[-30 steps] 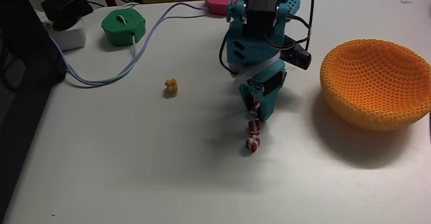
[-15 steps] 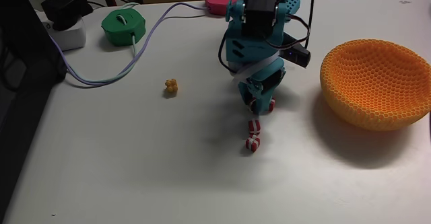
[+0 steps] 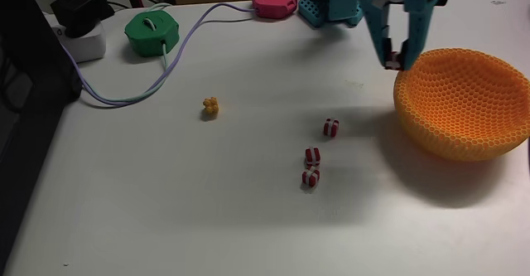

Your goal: Place cube pieces into the yellow basket

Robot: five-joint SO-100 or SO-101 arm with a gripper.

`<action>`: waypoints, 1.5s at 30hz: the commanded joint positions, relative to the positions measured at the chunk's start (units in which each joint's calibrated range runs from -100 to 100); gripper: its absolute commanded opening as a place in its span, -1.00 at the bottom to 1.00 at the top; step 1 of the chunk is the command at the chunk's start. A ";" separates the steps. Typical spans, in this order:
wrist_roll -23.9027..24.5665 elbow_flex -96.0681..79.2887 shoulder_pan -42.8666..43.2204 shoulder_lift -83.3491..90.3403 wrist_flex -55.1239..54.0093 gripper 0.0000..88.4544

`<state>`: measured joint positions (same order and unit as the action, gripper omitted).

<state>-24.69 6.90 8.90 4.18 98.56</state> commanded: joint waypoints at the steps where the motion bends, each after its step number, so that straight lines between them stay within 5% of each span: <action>1: 2.10 -1.26 9.93 3.68 -0.56 -0.98; 9: 3.91 -1.84 11.23 0.74 0.23 -0.60; 24: -1.27 -5.40 -24.93 -5.03 0.75 -0.56; 45: -0.68 -3.48 -17.38 -21.89 -8.20 -0.58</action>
<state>-25.62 4.14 -9.09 -18.05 92.12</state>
